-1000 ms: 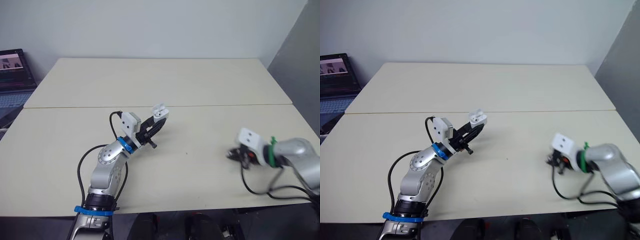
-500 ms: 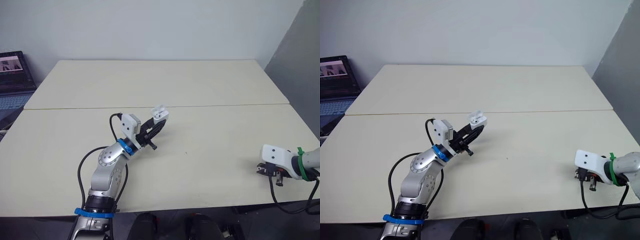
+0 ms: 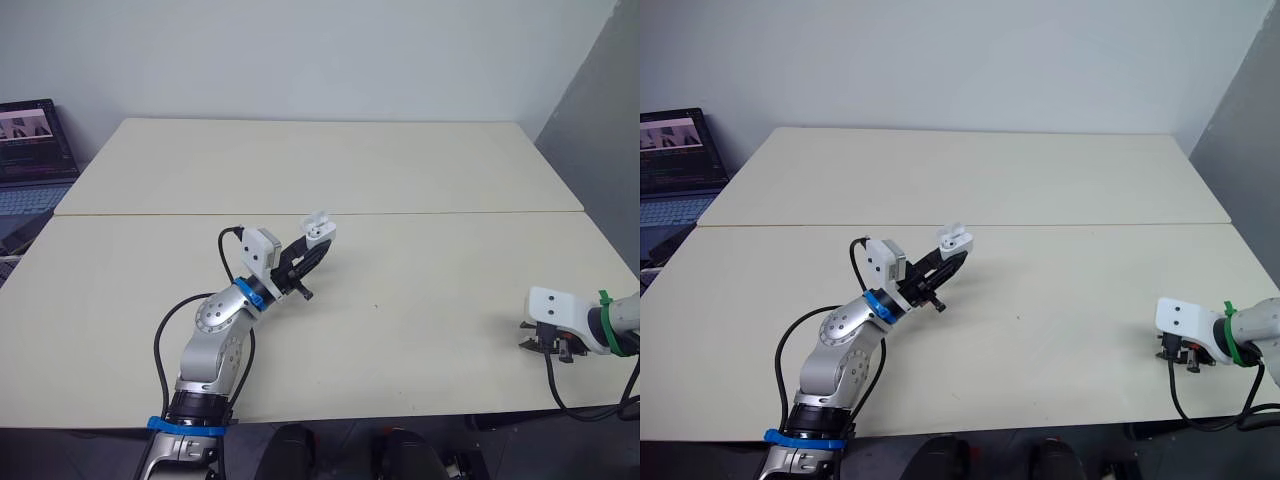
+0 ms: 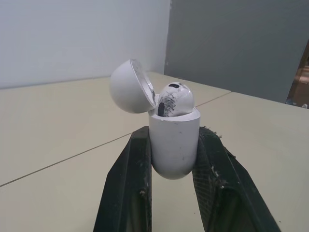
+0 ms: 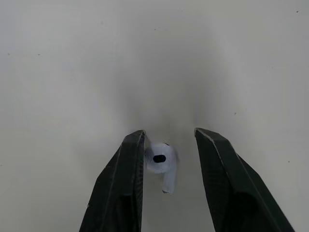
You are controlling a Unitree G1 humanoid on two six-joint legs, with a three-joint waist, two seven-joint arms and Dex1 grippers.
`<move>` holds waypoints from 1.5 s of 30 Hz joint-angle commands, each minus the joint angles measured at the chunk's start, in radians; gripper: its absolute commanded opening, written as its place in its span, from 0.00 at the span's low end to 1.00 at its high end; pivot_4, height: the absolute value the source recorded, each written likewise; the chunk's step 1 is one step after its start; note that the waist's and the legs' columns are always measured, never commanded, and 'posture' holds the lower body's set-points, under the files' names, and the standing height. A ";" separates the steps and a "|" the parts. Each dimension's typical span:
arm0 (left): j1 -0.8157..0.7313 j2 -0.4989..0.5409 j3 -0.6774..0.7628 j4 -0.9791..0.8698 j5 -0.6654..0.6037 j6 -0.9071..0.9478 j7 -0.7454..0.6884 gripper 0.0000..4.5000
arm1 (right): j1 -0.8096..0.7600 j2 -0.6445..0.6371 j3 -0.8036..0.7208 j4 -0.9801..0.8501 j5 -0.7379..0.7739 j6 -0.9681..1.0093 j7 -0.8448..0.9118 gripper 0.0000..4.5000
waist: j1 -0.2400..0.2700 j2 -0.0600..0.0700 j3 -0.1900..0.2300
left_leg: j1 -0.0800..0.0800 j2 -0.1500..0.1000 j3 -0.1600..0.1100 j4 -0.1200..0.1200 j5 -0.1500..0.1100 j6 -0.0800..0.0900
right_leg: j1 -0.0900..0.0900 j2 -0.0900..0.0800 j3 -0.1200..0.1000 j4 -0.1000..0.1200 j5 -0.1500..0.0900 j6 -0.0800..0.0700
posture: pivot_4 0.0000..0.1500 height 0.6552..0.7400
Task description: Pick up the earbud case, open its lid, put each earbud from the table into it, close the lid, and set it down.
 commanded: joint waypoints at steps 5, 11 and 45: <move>0.004 -0.006 0.004 -0.046 -0.014 -0.010 0.012 0.17 | 0.025 -0.045 0.017 0.032 -0.037 0.030 0.040 0.38 | 0.002 0.000 0.000 | 0.000 0.000 -0.001 0.000 0.000 0.000 | 0.000 0.000 0.000 0.000 0.000 0.000 | 1.00 1.00; 0.004 -0.011 0.002 -0.046 -0.014 -0.011 0.018 0.17 | 0.017 -0.045 0.028 0.032 -0.047 0.030 0.053 0.38 | 0.002 0.000 0.000 | 0.000 0.000 -0.001 0.000 0.000 0.000 | 0.000 0.000 0.000 0.000 0.000 0.000 | 1.00 1.00; -0.026 0.001 0.000 -0.009 -0.020 -0.015 -0.028 0.17 | -0.386 0.518 -0.199 -0.319 0.387 0.474 -0.248 0.09 | -0.013 -0.004 -0.002 | 0.001 0.002 -0.002 -0.001 0.001 -0.001 | -0.002 0.001 0.000 0.004 0.001 -0.003 | 1.00 1.00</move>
